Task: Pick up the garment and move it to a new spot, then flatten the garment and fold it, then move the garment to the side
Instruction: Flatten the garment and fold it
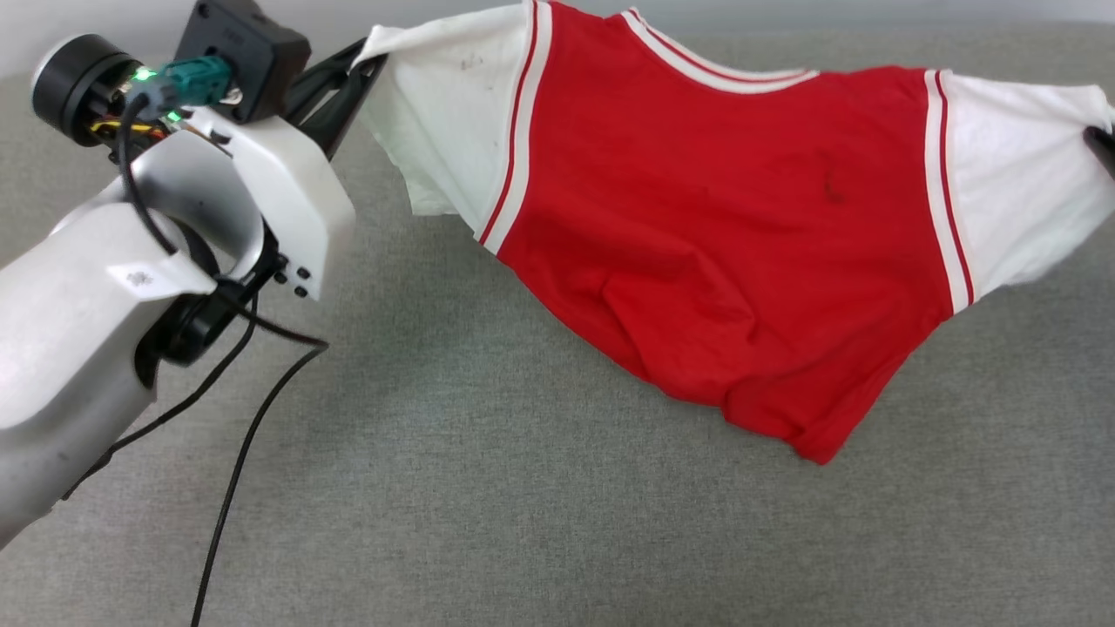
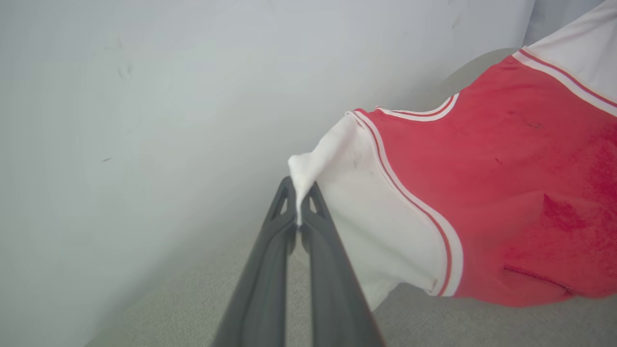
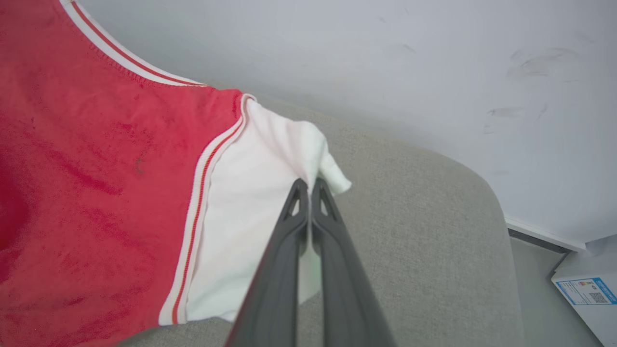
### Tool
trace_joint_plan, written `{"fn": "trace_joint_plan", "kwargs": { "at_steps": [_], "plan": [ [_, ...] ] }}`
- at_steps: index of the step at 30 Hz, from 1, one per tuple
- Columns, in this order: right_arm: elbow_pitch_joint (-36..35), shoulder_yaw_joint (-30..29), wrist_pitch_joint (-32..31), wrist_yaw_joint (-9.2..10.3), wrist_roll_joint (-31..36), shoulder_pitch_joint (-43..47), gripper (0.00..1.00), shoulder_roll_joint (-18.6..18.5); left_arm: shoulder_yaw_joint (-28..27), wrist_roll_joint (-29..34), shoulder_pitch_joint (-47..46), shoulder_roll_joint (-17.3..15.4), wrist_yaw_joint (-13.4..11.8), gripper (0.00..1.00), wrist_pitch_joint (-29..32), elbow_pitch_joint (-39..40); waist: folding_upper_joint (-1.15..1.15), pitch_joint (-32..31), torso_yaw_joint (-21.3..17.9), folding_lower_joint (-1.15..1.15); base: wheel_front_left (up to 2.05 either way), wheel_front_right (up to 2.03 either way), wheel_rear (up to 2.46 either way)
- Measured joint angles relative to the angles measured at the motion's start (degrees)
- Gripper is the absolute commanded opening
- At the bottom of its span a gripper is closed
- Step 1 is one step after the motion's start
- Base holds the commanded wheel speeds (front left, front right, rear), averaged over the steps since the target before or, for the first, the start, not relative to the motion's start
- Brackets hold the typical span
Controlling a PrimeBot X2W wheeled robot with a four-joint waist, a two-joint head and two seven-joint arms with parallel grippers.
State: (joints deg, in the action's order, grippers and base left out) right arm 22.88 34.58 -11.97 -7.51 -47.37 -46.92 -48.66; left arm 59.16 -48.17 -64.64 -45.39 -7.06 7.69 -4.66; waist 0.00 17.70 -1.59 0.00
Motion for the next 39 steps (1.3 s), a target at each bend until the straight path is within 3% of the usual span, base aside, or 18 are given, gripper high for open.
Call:
{"fn": "trace_joint_plan", "kwargs": {
  "at_steps": [9, 20, 29, 39],
  "plan": [
    [-6.5, -8.5, 8.4, -0.02, 3.8, 5.2, 0.00, -1.1, -3.1, 1.1, 2.5, -4.9, -5.5, 0.00, -5.0, 8.1, 0.00, -6.8, -0.8, 0.00, 0.00, 0.00, 0.00],
    [-17.5, -24.8, 7.3, -0.01, 12.3, 9.5, 0.00, 1.2, -7.3, 1.6, 1.8, -8.3, -9.6, 0.00, -7.5, 15.0, 0.00, -12.3, -1.1, -0.01, 0.00, 0.00, 0.00],
    [-24.7, -31.6, 2.3, -0.02, 16.0, 9.9, 0.00, 3.7, -8.6, 2.6, -3.5, -7.1, -8.5, 0.00, -7.3, 14.5, 0.00, -13.4, -0.4, -0.01, 0.00, 0.00, 0.00],
    [-22.9, -29.8, 0.5, -0.01, 17.0, 1.8, 0.00, 5.3, -9.6, 3.3, -9.5, -2.9, -5.8, 0.00, -8.0, 7.9, 0.00, -9.6, -0.2, -0.01, 0.00, 0.00, 0.00]
  ]
}}
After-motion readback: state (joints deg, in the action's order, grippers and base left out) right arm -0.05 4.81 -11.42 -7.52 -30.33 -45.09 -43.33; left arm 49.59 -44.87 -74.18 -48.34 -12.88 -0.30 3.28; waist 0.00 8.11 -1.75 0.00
